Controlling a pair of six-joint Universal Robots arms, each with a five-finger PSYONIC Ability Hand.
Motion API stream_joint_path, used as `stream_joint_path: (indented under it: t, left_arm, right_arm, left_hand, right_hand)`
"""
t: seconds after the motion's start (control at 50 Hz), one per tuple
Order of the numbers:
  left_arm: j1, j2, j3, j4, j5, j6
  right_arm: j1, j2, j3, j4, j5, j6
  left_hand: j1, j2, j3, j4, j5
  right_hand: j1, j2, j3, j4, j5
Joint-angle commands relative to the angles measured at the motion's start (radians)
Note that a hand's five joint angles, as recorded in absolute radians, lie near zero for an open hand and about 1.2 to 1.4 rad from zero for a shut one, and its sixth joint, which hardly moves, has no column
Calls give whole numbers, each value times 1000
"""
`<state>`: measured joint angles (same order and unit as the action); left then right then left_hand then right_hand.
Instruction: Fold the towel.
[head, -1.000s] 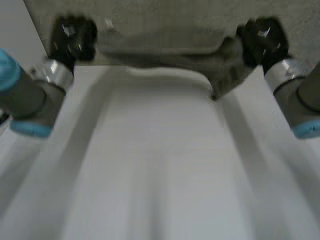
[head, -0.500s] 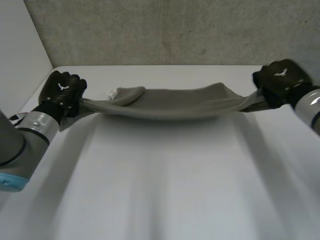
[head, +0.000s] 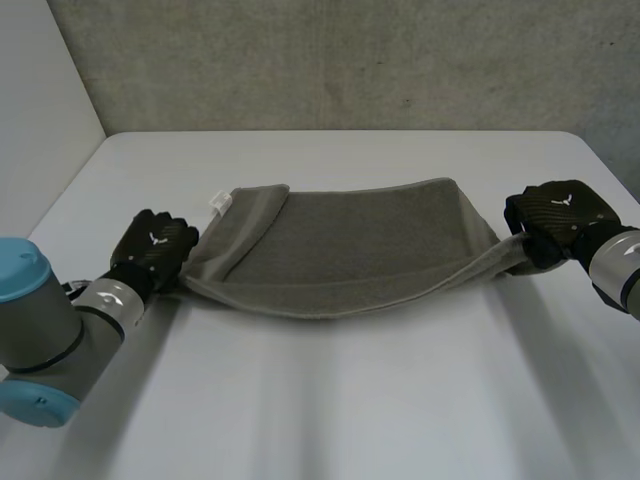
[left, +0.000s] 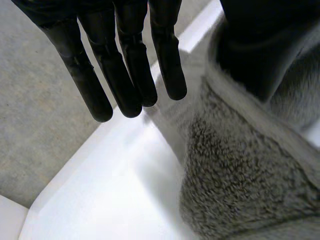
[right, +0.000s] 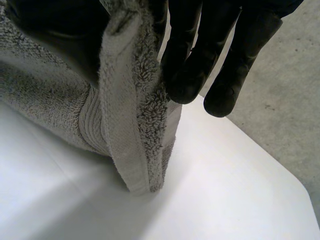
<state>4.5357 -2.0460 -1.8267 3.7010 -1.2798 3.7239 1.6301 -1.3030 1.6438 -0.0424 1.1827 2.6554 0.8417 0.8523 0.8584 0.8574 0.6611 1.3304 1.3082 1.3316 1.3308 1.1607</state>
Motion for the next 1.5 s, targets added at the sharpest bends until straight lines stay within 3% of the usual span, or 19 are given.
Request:
stream_joint_path:
  t: [0.02, 0.2, 0.24, 0.28, 0.4, 0.52, 0.62, 0.66, 0.78, 0.82, 0.94, 0.98, 1.0, 1.04, 1.06, 1.1, 1.2, 1.36, 1.5]
  left_arm:
    - [14, -25, 10, -3, -4, 65]
    - [19, -8, 3, -9, -7, 74]
    - [25, -2, 0, -12, -7, 74]
    - [37, 39, -5, -13, -6, 73]
    - [42, 148, -14, -29, -6, 68]
    - [33, 405, 21, -102, -7, 28]
    - [28, 576, 98, -185, -6, -68]
    - [39, 653, 156, -248, -4, -158]
    - [46, 672, 216, -309, -3, -308]
    - [48, 635, 231, -337, -3, -369]
    - [46, 449, 262, -401, -4, -377]
    - [37, 294, 335, -488, -6, -380]
    - [37, 293, 336, -489, -6, -380]
    - [17, 113, 470, -597, -16, -380]
    - [17, 112, 471, -598, -16, -380]
    - [2, 29, 557, -653, -41, -377]
    - [-46, -242, 977, -751, -173, -372]
    - [-73, -275, 1383, -678, -227, -371]
    - [-95, -152, 1408, -492, -231, -380]
  right_arm:
    - [-1, -2, 1, 1, 2, 0]
    - [-15, -2, -15, 1, 14, 9]
    - [-19, -4, -19, 1, 20, 21]
    - [-24, -5, -30, 6, 34, 60]
    - [-16, -30, -41, 19, 41, 109]
    - [-10, -185, -114, 39, 38, 213]
    - [-16, -305, -237, 90, 28, 294]
    - [-24, -358, -329, 140, 17, 330]
    - [-27, -354, -427, 219, -32, 325]
    - [-26, -255, -444, 245, -61, 310]
    - [23, -78, -453, 274, -41, 159]
    - [78, 46, -470, 311, 15, 1]
    - [79, 47, -470, 311, 15, 0]
    - [134, 163, -519, 315, 111, -125]
    - [134, 163, -519, 315, 112, -126]
    - [190, 255, -600, 303, 204, -181]
    - [237, 336, -769, 202, 261, -176]
    - [246, 279, -891, -169, 279, -77]
    - [244, 251, -895, -252, 273, -15]
  left_hand:
    - [-15, -25, -31, -30, -9]
    - [38, 27, 21, 22, 44]
    - [153, 142, 136, 137, 159]
    - [553, 542, 536, 537, 559]
    - [555, 544, 538, 539, 561]
    - [555, 544, 538, 539, 561]
    - [555, 544, 538, 539, 561]
    - [555, 544, 538, 539, 561]
    - [555, 544, 538, 539, 561]
    - [555, 544, 538, 539, 561]
    - [555, 544, 538, 539, 561]
    - [555, 544, 538, 539, 561]
    - [555, 544, 538, 539, 561]
    - [555, 544, 538, 539, 561]
    - [555, 544, 538, 539, 561]
    - [555, 544, 538, 539, 561]
    - [555, 544, 538, 539, 561]
    - [555, 544, 538, 539, 561]
    - [555, 544, 538, 539, 561]
  right_hand:
    - [66, 88, 65, 65, 61]
    - [66, 88, 65, 65, 61]
    - [66, 88, 65, 65, 61]
    - [66, 88, 65, 65, 61]
    - [66, 88, 65, 65, 61]
    - [66, 88, 65, 65, 61]
    - [66, 88, 65, 65, 61]
    - [66, 88, 65, 65, 61]
    - [66, 88, 65, 65, 61]
    - [66, 88, 65, 65, 61]
    - [66, 88, 65, 65, 61]
    - [66, 88, 65, 65, 61]
    - [66, 88, 65, 65, 61]
    - [66, 88, 65, 65, 61]
    - [66, 88, 65, 65, 61]
    - [66, 88, 65, 65, 61]
    - [66, 88, 65, 65, 61]
    - [66, 88, 65, 65, 61]
    - [66, 88, 65, 65, 61]
